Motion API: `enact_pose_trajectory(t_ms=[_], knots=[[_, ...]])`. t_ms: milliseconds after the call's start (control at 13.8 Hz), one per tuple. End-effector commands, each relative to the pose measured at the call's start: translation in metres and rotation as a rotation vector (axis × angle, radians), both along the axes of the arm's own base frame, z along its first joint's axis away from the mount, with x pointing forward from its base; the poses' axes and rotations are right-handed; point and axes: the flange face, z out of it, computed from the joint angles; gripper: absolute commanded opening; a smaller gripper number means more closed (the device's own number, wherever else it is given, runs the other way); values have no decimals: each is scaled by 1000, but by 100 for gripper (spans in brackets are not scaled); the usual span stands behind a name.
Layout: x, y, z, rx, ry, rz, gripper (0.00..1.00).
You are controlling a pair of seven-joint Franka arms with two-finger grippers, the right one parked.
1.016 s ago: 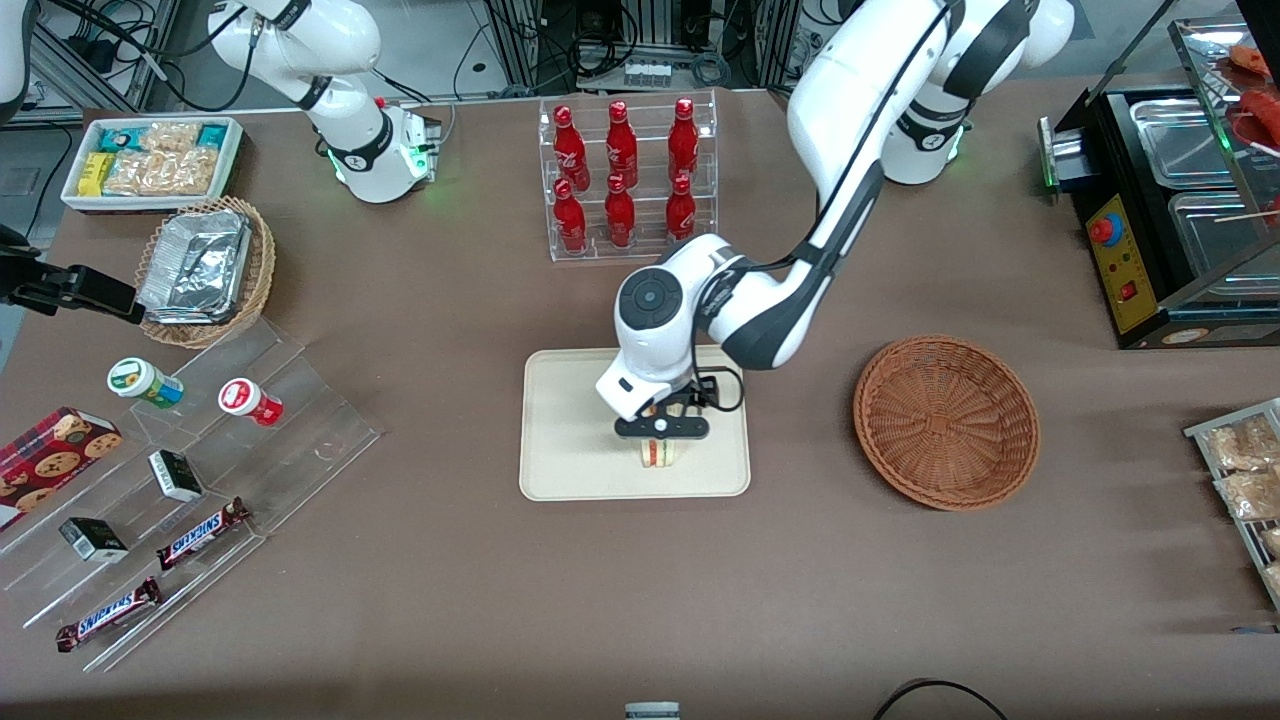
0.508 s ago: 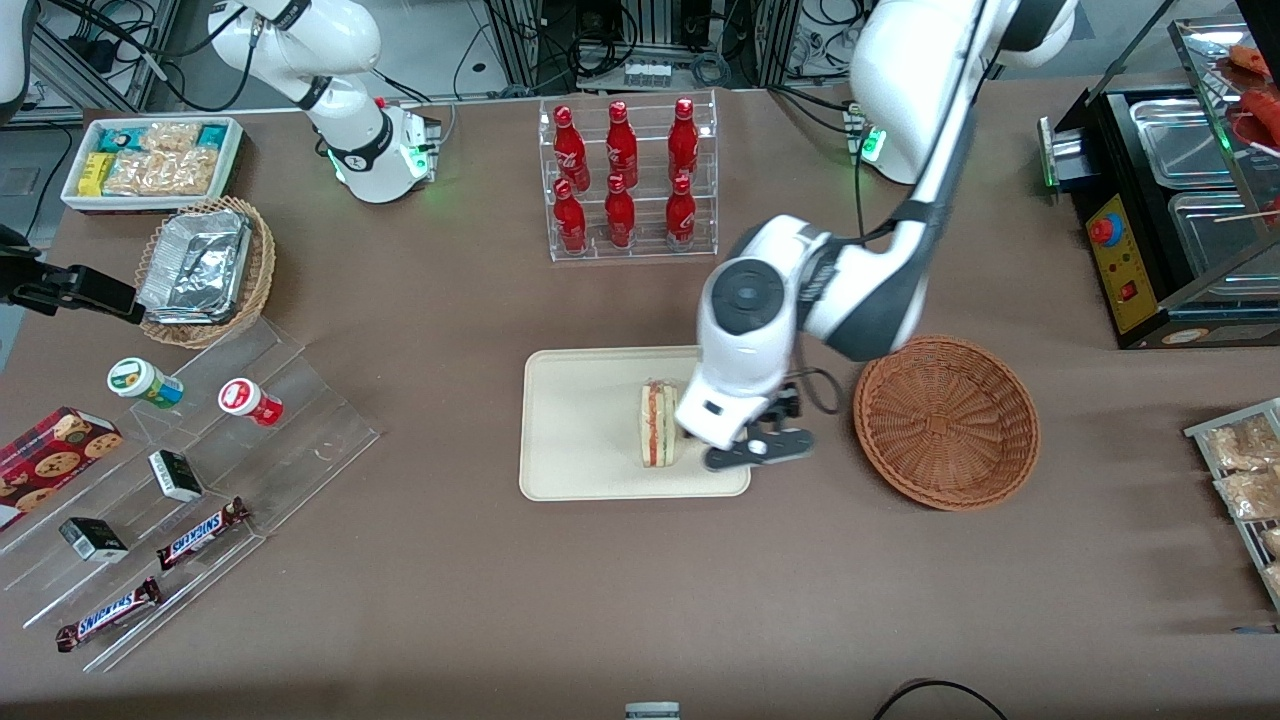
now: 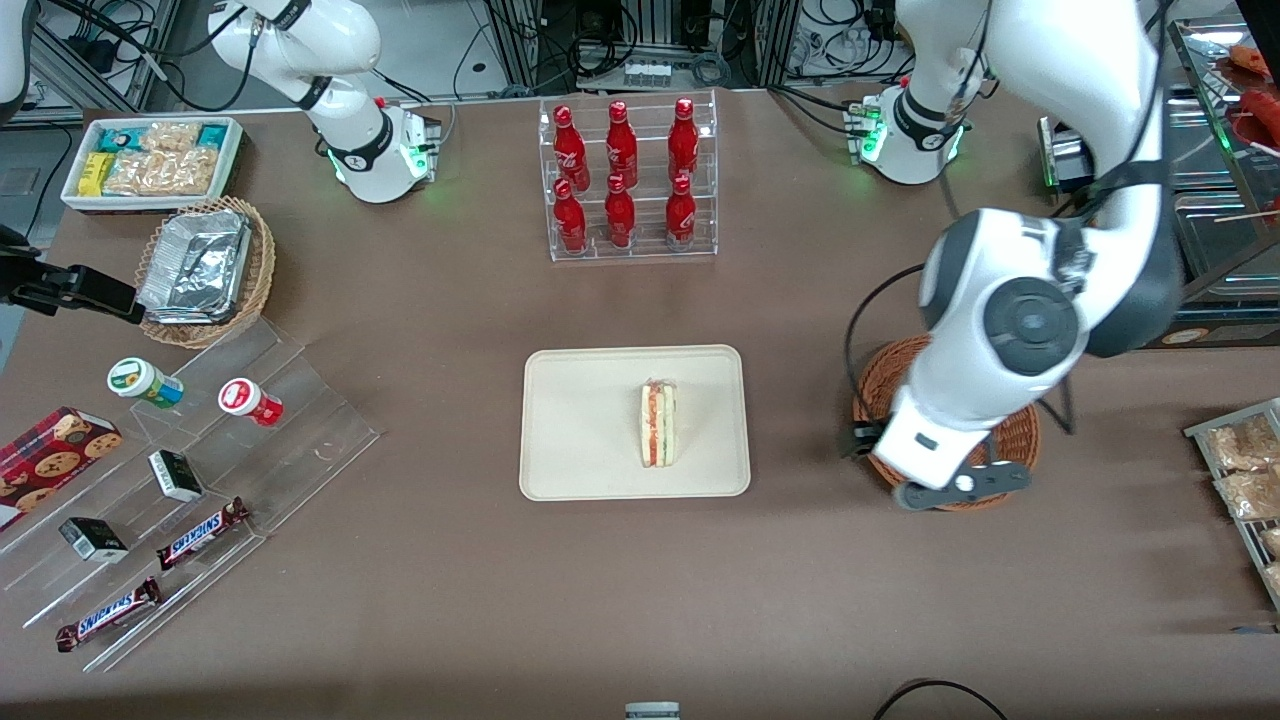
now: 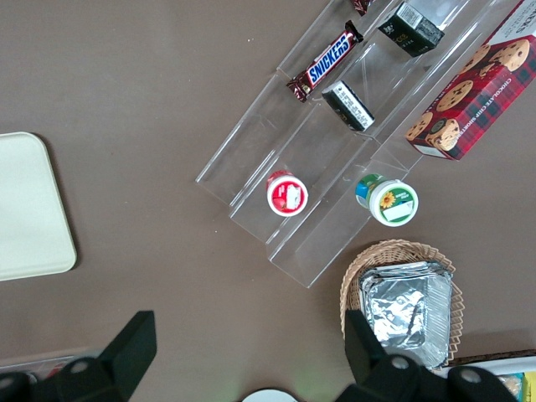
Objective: Place sandwich from basket to tray
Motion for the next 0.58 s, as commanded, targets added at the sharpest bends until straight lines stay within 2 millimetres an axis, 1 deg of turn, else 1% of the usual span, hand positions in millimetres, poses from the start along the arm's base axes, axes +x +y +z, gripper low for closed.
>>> enact_pose_trajectory(t_ms=[0,73,145,218,363,435,508], knots=[[-8,23,23,-19,18,13,100],[-8,43,30,-23,37,14,100],[-14,52,47,-34,42,-30,100],[-16,67,53,-48,59,-35,100],[-28,91,80,-79,82,-17,100],[-36,99,93,-81,92,-17,100],[-43,111,103,-85,109,-8,100]])
